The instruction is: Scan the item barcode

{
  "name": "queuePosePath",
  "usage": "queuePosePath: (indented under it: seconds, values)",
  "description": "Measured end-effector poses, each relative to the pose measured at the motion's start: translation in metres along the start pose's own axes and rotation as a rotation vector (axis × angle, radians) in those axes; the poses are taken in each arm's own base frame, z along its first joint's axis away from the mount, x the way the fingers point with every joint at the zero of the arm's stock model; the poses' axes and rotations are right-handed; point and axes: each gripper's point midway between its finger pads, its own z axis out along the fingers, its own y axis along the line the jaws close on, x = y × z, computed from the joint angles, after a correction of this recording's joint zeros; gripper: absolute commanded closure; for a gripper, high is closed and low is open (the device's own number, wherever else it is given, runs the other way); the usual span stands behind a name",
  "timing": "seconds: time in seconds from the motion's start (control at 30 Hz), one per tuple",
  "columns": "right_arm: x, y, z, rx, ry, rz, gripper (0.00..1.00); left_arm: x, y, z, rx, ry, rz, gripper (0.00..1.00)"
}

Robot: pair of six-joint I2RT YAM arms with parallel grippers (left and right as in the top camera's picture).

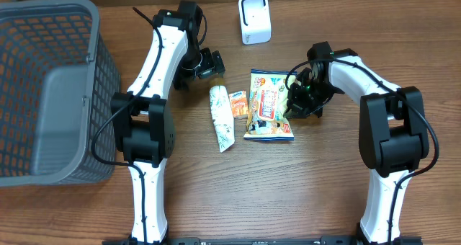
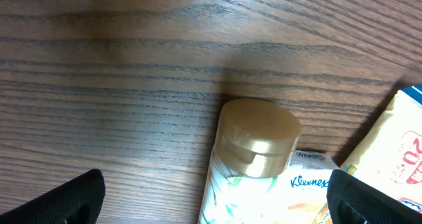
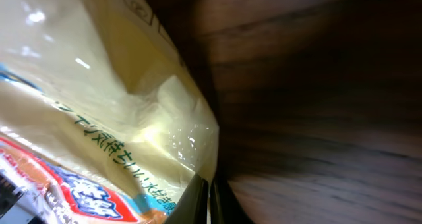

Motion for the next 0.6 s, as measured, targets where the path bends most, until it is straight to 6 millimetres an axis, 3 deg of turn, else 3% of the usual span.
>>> queuePosePath:
  seconds: [0.07,0.1,0.2,0.23,0.27,0.33,0.37,0.4,0.6]
  values:
    - [0.002,-0.007,-0.004,0.049,0.006,0.017,0.95,0.000,0.000,0.000,0.000,0.000,0.000,0.00]
    - [0.003,-0.010,-0.006,0.070,0.009,0.024,0.82,0.000,0.000,0.000,0.000,0.000,0.000,0.00]
    - [0.003,-0.025,-0.033,0.181,0.017,0.066,0.71,0.000,0.000,0.000,0.000,0.000,0.000,0.00]
    - [0.002,-0.026,-0.040,0.191,0.017,0.065,0.60,0.000,0.000,0.000,0.000,0.000,0.000,0.00]
    - [0.002,-0.026,-0.050,0.206,0.019,0.064,0.41,0.000,0.000,0.000,0.000,0.000,0.000,0.00]
    - [0.006,-0.025,-0.061,0.228,0.033,0.058,0.12,0.000,0.000,0.000,0.000,0.000,0.000,0.00]
    - [0.011,-0.026,-0.064,0.238,0.049,0.056,0.05,0.000,0.000,0.000,0.000,0.000,0.000,0.00]
    - [0.015,-0.026,-0.065,0.244,0.063,0.053,0.01,0.000,0.000,0.000,0.000,0.000,0.000,0.00]
    - [0.047,-0.020,-0.052,0.299,0.179,-0.041,0.00,0.000,0.000,0.000,0.000,0.000,0.000,0.00]
